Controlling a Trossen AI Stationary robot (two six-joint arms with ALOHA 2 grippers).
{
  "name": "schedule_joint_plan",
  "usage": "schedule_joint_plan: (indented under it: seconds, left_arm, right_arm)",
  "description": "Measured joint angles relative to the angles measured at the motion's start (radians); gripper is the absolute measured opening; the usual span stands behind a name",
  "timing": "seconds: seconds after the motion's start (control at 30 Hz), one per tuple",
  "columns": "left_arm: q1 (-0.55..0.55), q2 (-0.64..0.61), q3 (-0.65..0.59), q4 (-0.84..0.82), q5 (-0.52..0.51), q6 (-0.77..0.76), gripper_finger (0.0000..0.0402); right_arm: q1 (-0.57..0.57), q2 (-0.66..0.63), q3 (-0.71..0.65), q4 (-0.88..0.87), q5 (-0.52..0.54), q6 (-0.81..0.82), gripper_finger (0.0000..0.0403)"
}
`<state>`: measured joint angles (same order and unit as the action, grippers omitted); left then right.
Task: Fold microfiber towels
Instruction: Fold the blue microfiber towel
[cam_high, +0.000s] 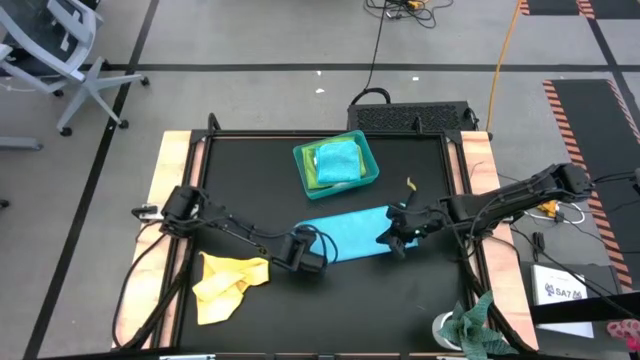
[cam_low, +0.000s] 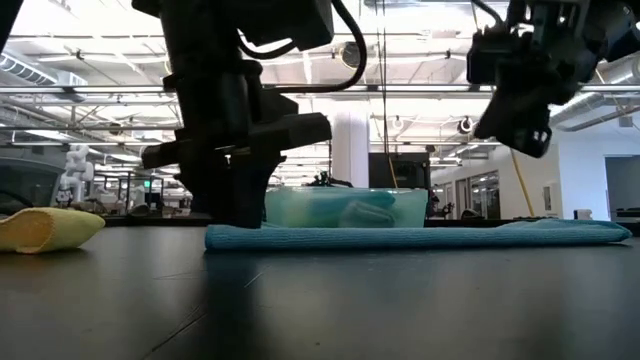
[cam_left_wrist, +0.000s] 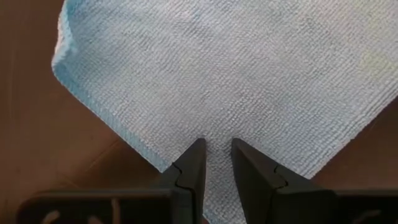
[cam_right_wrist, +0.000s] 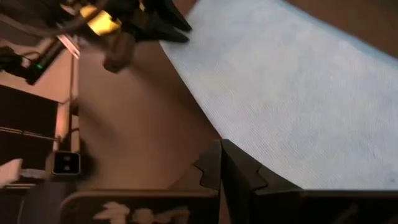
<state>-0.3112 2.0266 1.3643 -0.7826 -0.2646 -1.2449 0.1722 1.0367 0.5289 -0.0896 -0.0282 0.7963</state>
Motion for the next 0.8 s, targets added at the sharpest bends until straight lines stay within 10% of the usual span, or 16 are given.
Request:
schedule_joint_plan:
  seconds: [0.8]
  left_arm:
    - [-0.139, 0.0, -0.004, 0.289, 0.059, -0.137, 0.0081]
  right_arm:
    - [-0.008, -0.027, 0.0, 0.0, 0.057, 0.047, 0.0]
